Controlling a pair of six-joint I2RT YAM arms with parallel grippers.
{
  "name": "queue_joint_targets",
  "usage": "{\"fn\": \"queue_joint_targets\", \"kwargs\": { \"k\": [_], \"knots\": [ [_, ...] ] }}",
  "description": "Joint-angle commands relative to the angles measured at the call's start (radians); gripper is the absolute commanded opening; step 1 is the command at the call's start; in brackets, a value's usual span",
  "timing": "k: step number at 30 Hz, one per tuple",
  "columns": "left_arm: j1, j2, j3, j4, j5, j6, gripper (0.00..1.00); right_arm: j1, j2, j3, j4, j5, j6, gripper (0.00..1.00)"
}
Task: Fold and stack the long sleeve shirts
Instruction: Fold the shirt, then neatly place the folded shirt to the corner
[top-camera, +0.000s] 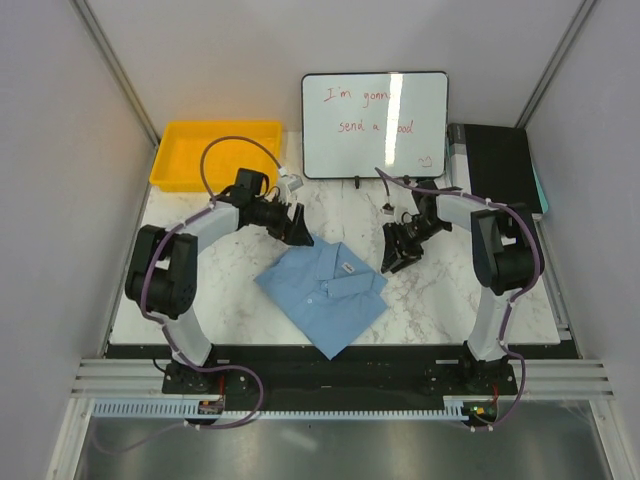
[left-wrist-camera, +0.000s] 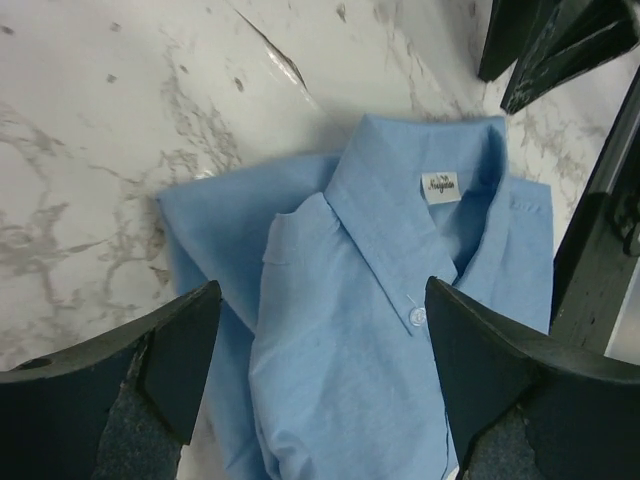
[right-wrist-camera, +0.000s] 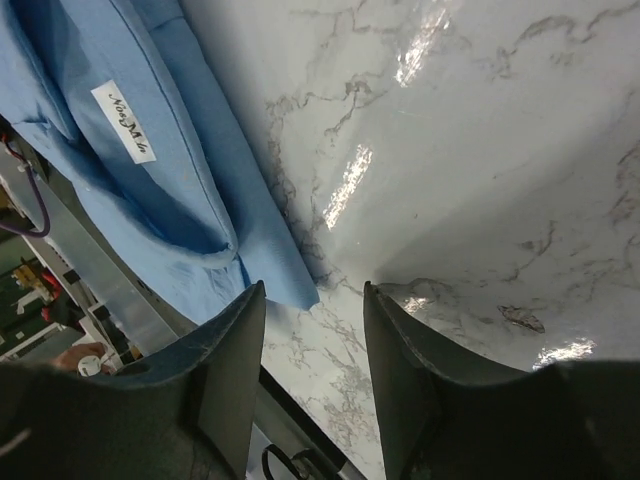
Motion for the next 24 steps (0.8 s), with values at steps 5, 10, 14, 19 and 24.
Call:
{"fn": "queue_joint_targets", "kwargs": {
  "k": [5,10,14,19,24],
  "knots": [
    [-0.068,0.090,0.074,-0.032,-0.094,0.112,0.85,0.027,0.018,-0.017,-0.012,0.018,-0.053,0.51],
    [-0.071,0.122,0.080,0.006,-0.092,0.084,0.74,0.050,0.052,-0.015,-0.009,0.003,-0.064,0.48],
    [-0.071,0.142,0.098,0.011,-0.103,0.052,0.49,0.052,0.079,-0.004,-0.009,-0.006,-0.073,0.44],
    [-0.064,0.148,0.107,-0.001,-0.196,0.001,0.14,0.053,0.088,0.003,-0.016,-0.002,-0.075,0.11],
    [-0.044,0.150,0.103,-0.027,-0.275,-0.030,0.04,0.052,0.084,0.006,-0.023,0.020,-0.085,0.00]
  ]
}}
